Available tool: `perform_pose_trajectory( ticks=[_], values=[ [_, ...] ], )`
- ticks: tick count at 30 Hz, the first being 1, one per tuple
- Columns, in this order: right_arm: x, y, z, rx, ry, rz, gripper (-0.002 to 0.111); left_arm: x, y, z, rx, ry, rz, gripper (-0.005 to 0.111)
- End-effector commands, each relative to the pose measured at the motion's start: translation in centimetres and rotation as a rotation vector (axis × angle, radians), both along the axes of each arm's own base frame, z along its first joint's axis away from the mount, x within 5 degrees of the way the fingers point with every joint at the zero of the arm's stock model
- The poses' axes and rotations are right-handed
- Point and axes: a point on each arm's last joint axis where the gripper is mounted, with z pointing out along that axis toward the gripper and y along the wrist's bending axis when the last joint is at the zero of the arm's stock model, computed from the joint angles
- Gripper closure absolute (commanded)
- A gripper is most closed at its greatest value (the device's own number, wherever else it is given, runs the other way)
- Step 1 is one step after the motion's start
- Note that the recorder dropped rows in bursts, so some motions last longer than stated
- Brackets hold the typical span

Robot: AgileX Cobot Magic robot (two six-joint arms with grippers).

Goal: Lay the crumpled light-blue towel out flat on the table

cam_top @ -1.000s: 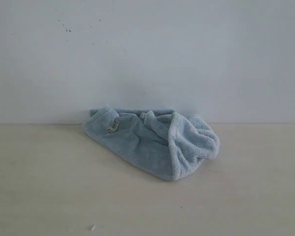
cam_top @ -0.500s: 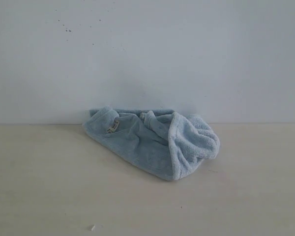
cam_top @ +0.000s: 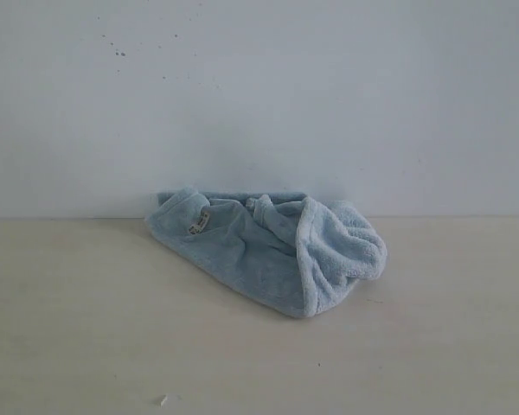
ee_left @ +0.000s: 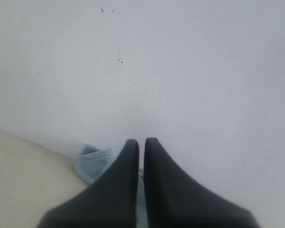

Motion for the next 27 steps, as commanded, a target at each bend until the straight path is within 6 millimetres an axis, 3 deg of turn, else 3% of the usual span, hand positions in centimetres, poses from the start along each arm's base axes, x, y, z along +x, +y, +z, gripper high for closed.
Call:
perform_pose_trajectory(
  ticks=[1,4,9,17,20,24,27],
  values=[
    [0.0,0.0,0.1,-0.002,-0.015,0.001,0.108,0.0,0.0,0.1,-0.142,0.002,-0.025,0.103],
    [0.0,0.0,0.1,-0.002,-0.015,0.001,0.108,-0.1,0.0,0.2,-0.168,-0.009,-0.032,0.103],
    [0.0,0.0,0.1,-0.002,-0.015,0.001,0.108,-0.2,-0.1,1.4,-0.029,-0.047,-0.026,0.103],
    [0.0,0.0,0.1,-0.002,-0.015,0.001,0.108,2.8,-1.8,2.5,0.140,0.030,-0.129,0.103],
    [0.0,0.0,0.1,-0.002,-0.015,0.001,0.108,4.9,-3.1,2.5,0.205,0.094,-0.225,0.103],
    [0.0,0.0,0.1,-0.002,-0.015,0.001,0.108,9.4,-4.3,2.4,0.260,0.224,-0.267,0.101],
    [0.0,0.0,0.1,-0.002,-0.015,0.001,0.108,14.2,-5.8,2.1,0.285,0.263,-0.327,0.084]
  ],
)
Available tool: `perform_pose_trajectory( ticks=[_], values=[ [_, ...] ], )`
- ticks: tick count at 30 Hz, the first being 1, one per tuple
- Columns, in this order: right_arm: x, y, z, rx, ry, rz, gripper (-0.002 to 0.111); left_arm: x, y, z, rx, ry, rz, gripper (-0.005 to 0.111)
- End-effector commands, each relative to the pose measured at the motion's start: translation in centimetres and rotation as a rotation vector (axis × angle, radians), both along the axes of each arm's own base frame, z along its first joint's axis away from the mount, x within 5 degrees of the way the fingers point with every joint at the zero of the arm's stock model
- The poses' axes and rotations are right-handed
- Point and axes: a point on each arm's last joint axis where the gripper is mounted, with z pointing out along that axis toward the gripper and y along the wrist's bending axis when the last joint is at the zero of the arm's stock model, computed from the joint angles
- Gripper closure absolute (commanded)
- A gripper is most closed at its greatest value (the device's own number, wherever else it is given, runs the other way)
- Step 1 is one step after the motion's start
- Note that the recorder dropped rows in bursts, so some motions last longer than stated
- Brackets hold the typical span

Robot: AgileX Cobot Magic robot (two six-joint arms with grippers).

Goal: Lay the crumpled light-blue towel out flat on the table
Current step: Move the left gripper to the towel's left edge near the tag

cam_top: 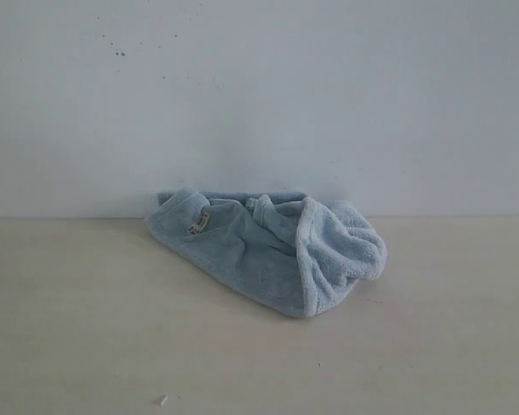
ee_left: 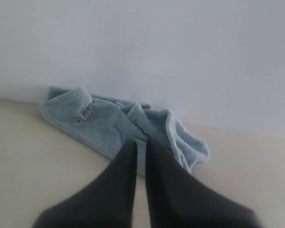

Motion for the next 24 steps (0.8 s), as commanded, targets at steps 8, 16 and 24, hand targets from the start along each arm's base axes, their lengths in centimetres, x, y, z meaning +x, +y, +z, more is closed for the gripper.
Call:
perform_pose_trajectory(
  ticks=[8,16,24],
  values=[
    [0.0,0.0,0.1,-0.002,-0.015,0.001,0.108,19.9,-3.8,-7.2,0.043,0.340,0.003,0.045],
    [0.0,0.0,0.1,-0.002,-0.015,0.001,0.108,29.0,-4.6,-10.7,0.123,0.368,0.052,0.045],
    [0.0,0.0,0.1,-0.002,-0.015,0.001,0.108,35.1,-5.0,-11.3,0.274,0.356,0.087,0.045]
  ],
)
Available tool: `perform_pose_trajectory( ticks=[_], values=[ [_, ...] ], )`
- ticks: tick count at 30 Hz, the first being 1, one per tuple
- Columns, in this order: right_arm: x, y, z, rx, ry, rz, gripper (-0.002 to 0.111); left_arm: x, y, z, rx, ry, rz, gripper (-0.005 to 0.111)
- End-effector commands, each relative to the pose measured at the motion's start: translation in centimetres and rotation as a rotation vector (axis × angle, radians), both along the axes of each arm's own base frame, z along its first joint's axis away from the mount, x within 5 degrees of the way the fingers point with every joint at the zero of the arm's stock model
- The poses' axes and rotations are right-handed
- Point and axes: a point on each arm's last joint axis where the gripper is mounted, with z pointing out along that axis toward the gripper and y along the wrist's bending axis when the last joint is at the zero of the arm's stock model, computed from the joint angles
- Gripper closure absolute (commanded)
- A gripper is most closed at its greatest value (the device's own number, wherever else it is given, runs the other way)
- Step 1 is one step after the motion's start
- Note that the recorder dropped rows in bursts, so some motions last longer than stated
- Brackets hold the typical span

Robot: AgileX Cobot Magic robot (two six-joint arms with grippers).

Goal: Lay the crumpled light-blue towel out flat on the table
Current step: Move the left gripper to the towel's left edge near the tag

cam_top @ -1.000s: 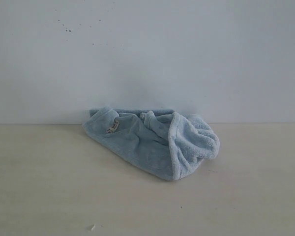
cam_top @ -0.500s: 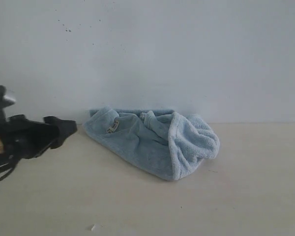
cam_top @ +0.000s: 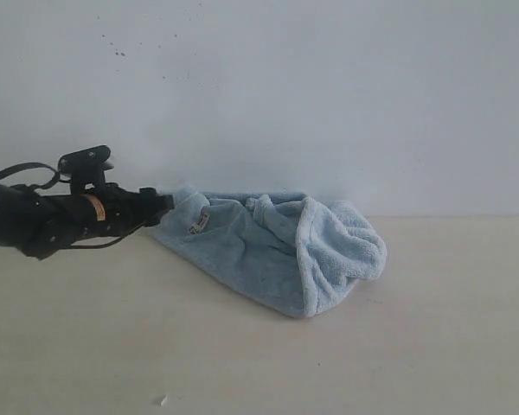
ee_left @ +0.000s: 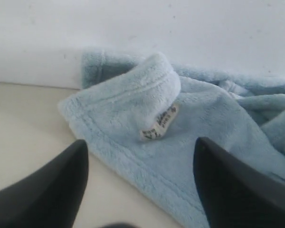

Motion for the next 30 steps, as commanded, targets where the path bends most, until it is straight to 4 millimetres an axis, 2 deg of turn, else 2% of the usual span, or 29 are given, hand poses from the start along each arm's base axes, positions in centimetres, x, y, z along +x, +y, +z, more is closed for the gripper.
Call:
perform_pose_trajectory(
  ticks=[1,4,8,13,21,25,30],
  values=[
    [0.0,0.0,0.1,-0.002,-0.015,0.001,0.108,2.5,0.2,-0.8,0.125,0.035,0.005,0.045],
    [0.0,0.0,0.1,-0.002,-0.015,0.001,0.108,3.6,0.2,-0.8,0.161,0.031,0.013,0.045],
    [0.0,0.0,0.1,-0.002,-0.015,0.001,0.108,4.3,0.1,-1.8,0.179,0.031,0.005,0.045],
    [0.0,0.0,0.1,-0.002,-0.015,0.001,0.108,4.6,-0.1,-3.4,0.185,0.057,0.001,0.045],
    [0.0,0.0,0.1,-0.002,-0.015,0.001,0.108,4.4,-0.1,-3.8,0.164,0.102,0.036,0.045],
    [0.0,0.0,0.1,-0.002,-0.015,0.001,0.108,4.0,-1.0,-4.1,0.127,0.155,0.072,0.045],
    [0.0,0.0,0.1,-0.002,-0.015,0.001,0.108,3.3,-3.9,-4.2,0.111,0.163,0.034,0.045]
  ],
)
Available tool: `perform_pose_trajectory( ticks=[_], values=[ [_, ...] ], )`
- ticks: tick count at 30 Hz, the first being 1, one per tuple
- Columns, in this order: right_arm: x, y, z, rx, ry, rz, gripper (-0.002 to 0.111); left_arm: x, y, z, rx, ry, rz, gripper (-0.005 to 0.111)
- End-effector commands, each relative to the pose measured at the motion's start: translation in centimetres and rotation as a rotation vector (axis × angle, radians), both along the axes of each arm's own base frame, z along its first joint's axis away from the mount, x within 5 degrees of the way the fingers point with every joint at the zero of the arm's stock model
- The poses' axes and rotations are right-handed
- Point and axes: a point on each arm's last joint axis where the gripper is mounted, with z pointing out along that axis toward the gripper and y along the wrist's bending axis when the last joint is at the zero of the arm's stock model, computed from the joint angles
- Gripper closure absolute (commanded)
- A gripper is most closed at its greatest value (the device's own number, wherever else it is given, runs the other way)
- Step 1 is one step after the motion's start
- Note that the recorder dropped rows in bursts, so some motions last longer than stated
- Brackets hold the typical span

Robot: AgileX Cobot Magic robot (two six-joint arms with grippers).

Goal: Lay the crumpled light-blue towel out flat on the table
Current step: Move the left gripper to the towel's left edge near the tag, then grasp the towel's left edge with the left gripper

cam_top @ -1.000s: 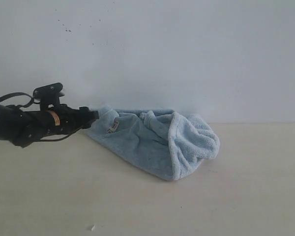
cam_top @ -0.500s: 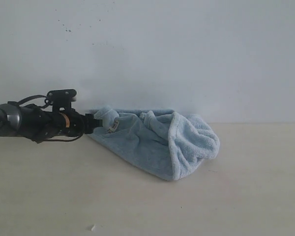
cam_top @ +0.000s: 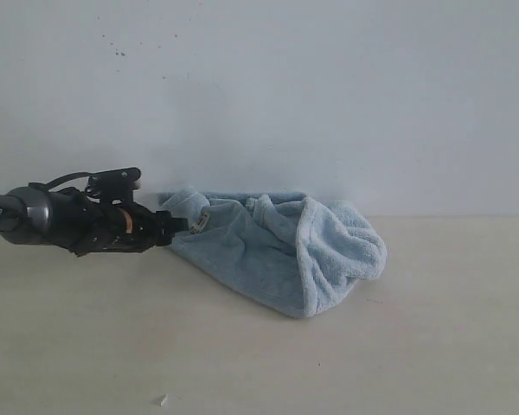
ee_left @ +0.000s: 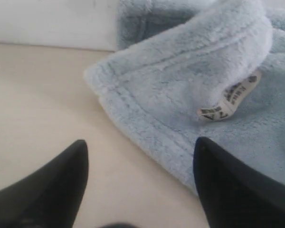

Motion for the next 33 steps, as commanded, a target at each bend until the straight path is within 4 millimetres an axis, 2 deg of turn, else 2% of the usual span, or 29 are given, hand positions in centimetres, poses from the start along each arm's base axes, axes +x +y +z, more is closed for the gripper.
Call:
perform_pose_trajectory(
  ticks=[1,5,14,15,17,20,21,27,33],
  values=[
    [0.0,0.0,0.1,-0.002,-0.015,0.001,0.108,-0.7,-3.0,0.3,-0.033,0.001,-0.033,0.045],
    [0.0,0.0,0.1,-0.002,-0.015,0.001,0.108,-0.9,-4.3,-0.2,-0.054,-0.017,-0.074,0.045],
    [0.0,0.0,0.1,-0.002,-0.015,0.001,0.108,-0.8,-4.1,-3.3,-0.026,0.046,-0.059,0.047],
    [0.0,0.0,0.1,-0.002,-0.015,0.001,0.108,-0.8,-4.1,-3.4,-0.023,0.053,-0.056,0.050],
    [0.0,0.0,0.1,-0.002,-0.015,0.001,0.108,-0.9,-3.9,-3.7,-0.006,0.077,-0.042,0.065],
    [0.0,0.0,0.2,-0.002,-0.022,0.001,0.108,-1.0,-3.7,-3.9,0.027,0.096,-0.039,0.097],
    [0.0,0.0,0.2,-0.002,-0.022,0.001,0.108,-1.1,-3.6,-4.0,0.040,0.104,-0.036,0.102],
    [0.0,0.0,0.2,-0.002,-0.022,0.001,0.108,-1.7,-3.0,-4.6,0.122,0.198,0.016,0.102],
    [0.0,0.0,0.2,-0.002,-0.022,0.001,0.108,-2.9,-5.1,-2.5,0.218,0.230,-0.083,0.102]
  ],
)
